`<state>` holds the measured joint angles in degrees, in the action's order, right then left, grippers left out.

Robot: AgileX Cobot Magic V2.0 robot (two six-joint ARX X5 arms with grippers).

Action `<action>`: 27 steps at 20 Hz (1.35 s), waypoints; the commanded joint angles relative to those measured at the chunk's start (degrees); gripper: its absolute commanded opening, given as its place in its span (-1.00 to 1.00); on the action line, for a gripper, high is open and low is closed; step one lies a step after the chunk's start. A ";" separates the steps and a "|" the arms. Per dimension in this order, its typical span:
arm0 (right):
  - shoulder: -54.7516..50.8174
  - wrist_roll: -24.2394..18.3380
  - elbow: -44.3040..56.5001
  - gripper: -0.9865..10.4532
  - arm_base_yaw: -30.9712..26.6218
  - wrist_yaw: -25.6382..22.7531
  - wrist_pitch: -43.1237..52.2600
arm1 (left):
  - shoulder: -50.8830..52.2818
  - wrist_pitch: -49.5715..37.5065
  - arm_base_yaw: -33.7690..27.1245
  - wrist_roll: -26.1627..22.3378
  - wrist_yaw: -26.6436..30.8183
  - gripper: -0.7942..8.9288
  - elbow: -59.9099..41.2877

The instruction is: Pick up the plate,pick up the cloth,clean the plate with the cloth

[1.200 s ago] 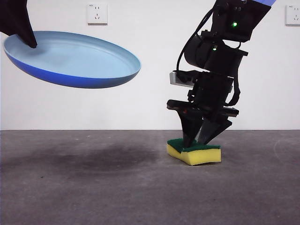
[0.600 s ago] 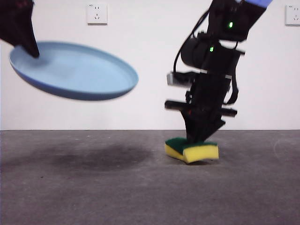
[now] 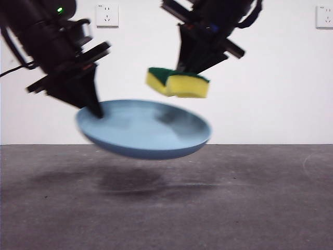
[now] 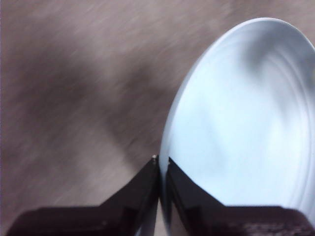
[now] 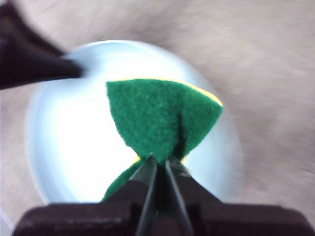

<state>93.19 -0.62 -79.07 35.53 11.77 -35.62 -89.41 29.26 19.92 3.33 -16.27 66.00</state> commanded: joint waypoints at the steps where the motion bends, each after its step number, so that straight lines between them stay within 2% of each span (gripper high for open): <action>1: 2.82 0.79 0.26 -0.86 2.89 -0.39 2.27 | 0.11 -3.23 1.95 3.23 -0.61 -0.85 -0.26; 4: 6.14 1.62 0.26 -0.86 6.29 -0.37 3.91 | 0.11 -4.57 3.52 4.46 -0.59 -0.85 -0.26; 7: 9.09 1.55 0.26 -0.86 8.81 -0.94 0.22 | 0.11 -5.07 3.43 5.55 -0.55 -0.85 -0.26; 8: 9.27 0.66 0.26 -0.86 9.20 -3.63 -2.86 | 0.13 -5.18 2.97 5.62 -0.66 -0.85 -0.26; 11: 9.05 -2.89 0.26 -0.86 9.57 -18.03 -10.29 | 0.13 -4.20 1.40 5.66 -3.02 -0.85 -0.26; 14: 6.82 -2.89 0.26 -0.86 6.16 -33.22 -9.60 | 0.13 -1.95 0.92 5.44 -6.86 -0.85 -0.26; 15: 6.27 -2.89 0.26 -0.86 5.22 -35.45 -6.49 | 0.13 -1.22 1.05 5.14 -7.32 -0.85 -0.26; 16: 5.75 -2.91 0.26 -0.86 4.22 -35.58 -2.80 | 0.13 -0.72 1.27 4.52 -8.68 -0.85 -0.26; 18: 5.68 -2.95 0.24 -0.86 2.97 -32.61 1.90 | 0.13 -0.44 1.92 4.17 -10.43 -0.85 -0.26; 23: 6.27 -0.87 0.24 -0.86 1.07 -12.44 6.49 | 0.13 -2.58 2.99 4.94 -10.86 -0.85 -0.26; 27: 7.37 0.74 0.26 -0.86 2.56 0.59 5.99 | 0.13 -8.17 2.95 9.53 -10.51 -0.85 -0.26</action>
<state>98.83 -0.95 -79.18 37.54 11.35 -29.08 -89.36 23.44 22.20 11.11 -23.99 65.89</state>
